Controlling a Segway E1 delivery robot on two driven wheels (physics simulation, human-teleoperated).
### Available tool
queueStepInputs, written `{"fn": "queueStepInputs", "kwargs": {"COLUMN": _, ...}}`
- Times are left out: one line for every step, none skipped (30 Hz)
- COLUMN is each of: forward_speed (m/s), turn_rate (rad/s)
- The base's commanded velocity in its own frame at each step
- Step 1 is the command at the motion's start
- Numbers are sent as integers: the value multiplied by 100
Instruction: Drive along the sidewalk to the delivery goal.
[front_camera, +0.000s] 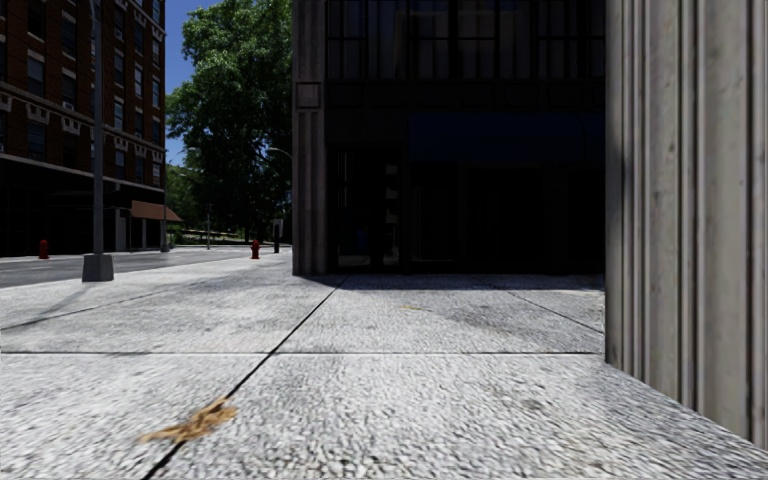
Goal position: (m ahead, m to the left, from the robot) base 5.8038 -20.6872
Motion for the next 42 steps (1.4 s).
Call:
{"fn": "queueStepInputs", "kwargs": {"forward_speed": 200, "turn_rate": 0}}
{"fn": "queueStepInputs", "kwargs": {"forward_speed": 200, "turn_rate": 0}}
{"fn": "queueStepInputs", "kwargs": {"forward_speed": 200, "turn_rate": 0}}
{"fn": "queueStepInputs", "kwargs": {"forward_speed": 200, "turn_rate": 0}}
{"fn": "queueStepInputs", "kwargs": {"forward_speed": 200, "turn_rate": 0}}
{"fn": "queueStepInputs", "kwargs": {"forward_speed": 200, "turn_rate": 0}}
{"fn": "queueStepInputs", "kwargs": {"forward_speed": 200, "turn_rate": 0}}
{"fn": "queueStepInputs", "kwargs": {"forward_speed": 200, "turn_rate": 0}}
{"fn": "queueStepInputs", "kwargs": {"forward_speed": 200, "turn_rate": -4}}
{"fn": "queueStepInputs", "kwargs": {"forward_speed": 200, "turn_rate": -23}}
{"fn": "queueStepInputs", "kwargs": {"forward_speed": 200, "turn_rate": -23}}
{"fn": "queueStepInputs", "kwargs": {"forward_speed": 200, "turn_rate": -39}}
{"fn": "queueStepInputs", "kwargs": {"forward_speed": 200, "turn_rate": -42}}
{"fn": "queueStepInputs", "kwargs": {"forward_speed": 200, "turn_rate": -43}}
{"fn": "queueStepInputs", "kwargs": {"forward_speed": 200, "turn_rate": -43}}
{"fn": "queueStepInputs", "kwargs": {"forward_speed": 200, "turn_rate": -43}}
{"fn": "queueStepInputs", "kwargs": {"forward_speed": 200, "turn_rate": -43}}
{"fn": "queueStepInputs", "kwargs": {"forward_speed": 200, "turn_rate": -43}}
{"fn": "queueStepInputs", "kwargs": {"forward_speed": 200, "turn_rate": -43}}
{"fn": "queueStepInputs", "kwargs": {"forward_speed": 200, "turn_rate": -43}}
{"fn": "queueStepInputs", "kwargs": {"forward_speed": 200, "turn_rate": -43}}
{"fn": "queueStepInputs", "kwargs": {"forward_speed": 200, "turn_rate": -43}}
{"fn": "queueStepInputs", "kwargs": {"forward_speed": 200, "turn_rate": -43}}
{"fn": "queueStepInputs", "kwargs": {"forward_speed": 200, "turn_rate": -43}}
{"fn": "queueStepInputs", "kwargs": {"forward_speed": 200, "turn_rate": -43}}
{"fn": "queueStepInputs", "kwargs": {"forward_speed": 200, "turn_rate": -43}}
{"fn": "queueStepInputs", "kwargs": {"forward_speed": 200, "turn_rate": -43}}
{"fn": "queueStepInputs", "kwargs": {"forward_speed": 200, "turn_rate": -43}}
{"fn": "queueStepInputs", "kwargs": {"forward_speed": 200, "turn_rate": -43}}
{"fn": "queueStepInputs", "kwargs": {"forward_speed": 200, "turn_rate": -43}}
{"fn": "queueStepInputs", "kwargs": {"forward_speed": 200, "turn_rate": -43}}
{"fn": "queueStepInputs", "kwargs": {"forward_speed": 200, "turn_rate": -43}}
{"fn": "queueStepInputs", "kwargs": {"forward_speed": 200, "turn_rate": -44}}
{"fn": "queueStepInputs", "kwargs": {"forward_speed": 200, "turn_rate": -50}}
{"fn": "queueStepInputs", "kwargs": {"forward_speed": 200, "turn_rate": -56}}
{"fn": "queueStepInputs", "kwargs": {"forward_speed": 200, "turn_rate": -59}}
{"fn": "queueStepInputs", "kwargs": {"forward_speed": 200, "turn_rate": -59}}
{"fn": "queueStepInputs", "kwargs": {"forward_speed": 200, "turn_rate": -59}}
{"fn": "queueStepInputs", "kwargs": {"forward_speed": 200, "turn_rate": -59}}
{"fn": "queueStepInputs", "kwargs": {"forward_speed": 200, "turn_rate": -59}}
{"fn": "queueStepInputs", "kwargs": {"forward_speed": 200, "turn_rate": -59}}
{"fn": "queueStepInputs", "kwargs": {"forward_speed": 200, "turn_rate": -59}}
